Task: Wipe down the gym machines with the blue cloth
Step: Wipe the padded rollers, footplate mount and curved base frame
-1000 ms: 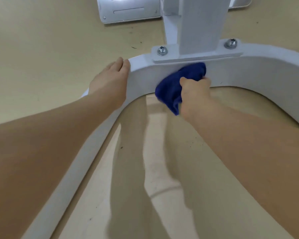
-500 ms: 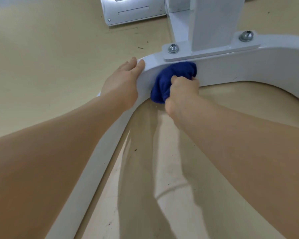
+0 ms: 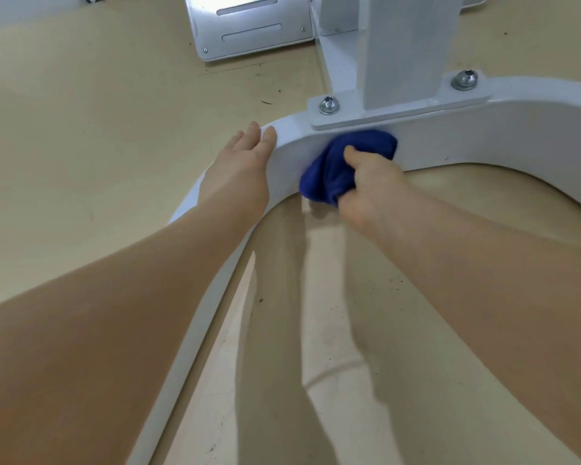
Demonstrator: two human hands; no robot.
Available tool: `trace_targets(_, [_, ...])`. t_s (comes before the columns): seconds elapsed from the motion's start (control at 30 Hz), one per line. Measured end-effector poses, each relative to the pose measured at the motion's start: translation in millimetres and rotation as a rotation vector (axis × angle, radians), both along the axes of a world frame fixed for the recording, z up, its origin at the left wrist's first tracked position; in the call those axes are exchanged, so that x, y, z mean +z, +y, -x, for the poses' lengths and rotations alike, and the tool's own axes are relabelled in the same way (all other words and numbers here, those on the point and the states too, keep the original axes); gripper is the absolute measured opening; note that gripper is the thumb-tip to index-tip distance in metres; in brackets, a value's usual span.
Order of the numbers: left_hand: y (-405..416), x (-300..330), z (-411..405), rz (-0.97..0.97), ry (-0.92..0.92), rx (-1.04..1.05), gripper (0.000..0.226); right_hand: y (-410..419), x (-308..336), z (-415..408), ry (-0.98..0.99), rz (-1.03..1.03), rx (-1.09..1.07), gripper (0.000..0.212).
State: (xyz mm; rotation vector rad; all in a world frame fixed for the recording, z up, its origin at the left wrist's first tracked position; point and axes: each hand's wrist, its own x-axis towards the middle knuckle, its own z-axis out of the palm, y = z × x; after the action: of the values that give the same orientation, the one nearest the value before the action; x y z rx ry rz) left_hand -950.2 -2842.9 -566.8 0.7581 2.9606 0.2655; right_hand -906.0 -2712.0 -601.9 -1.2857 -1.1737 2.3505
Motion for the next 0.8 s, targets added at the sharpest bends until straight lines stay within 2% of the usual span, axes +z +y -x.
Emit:
trace_targets(0.03, [2, -3, 0, 0.011, -0.015, -0.003, 0.07, -2, -1, -6, 0.058, -0.01, 0.028, 0.051])
trace_targets(0.07, [1, -6, 2, 0.005, -0.015, 0.0, 0.07, -1, -4, -4, 0.036, -0.102, 0.054, 0.048])
trace_targets(0.17, [4, -4, -2, 0.006, 0.033, -0.02, 0.071, 16, 19, -29, 0.009, -0.714, 0.036, 0.045])
trace_targets(0.23, [14, -5, -12, -0.099, 0.057, -0.063, 0.076, 36, 32, -42, 0.042, -1.101, 0.017, 0.051])
trace_targets(0.27, [22, -7, -18, -0.131, 0.061, -0.093, 0.08, 45, 31, -43, -0.021, -1.293, 0.055, 0.053])
trace_targets(0.33, [37, -10, -23, -0.165, 0.038, -0.126, 0.085, 47, 14, -33, -0.181, -1.574, 0.208, 0.057])
trace_targets(0.4, [50, -16, -21, -0.116, 0.109, -0.137, 0.081, 35, -1, -22, -0.118, -1.756, 0.319, 0.055])
trace_targets(0.47, [55, -20, -15, -0.058, 0.219, -0.124, 0.077, 37, -8, -15, -0.047, -1.833, 0.365, 0.051])
trace_targets(0.53, [55, -25, -13, -0.029, 0.24, -0.11, 0.074, 55, -6, -17, -0.057, -1.895, 0.366, 0.052])
trace_targets(0.7, [53, -30, -16, -0.052, 0.282, -0.127, 0.074, 104, 3, -40, -0.271, -1.695, 0.161, 0.057])
trace_targets(0.8, [58, -30, -19, -0.004, 0.264, -0.094, 0.075, 83, 3, -31, -0.296, -1.712, 0.252, 0.059])
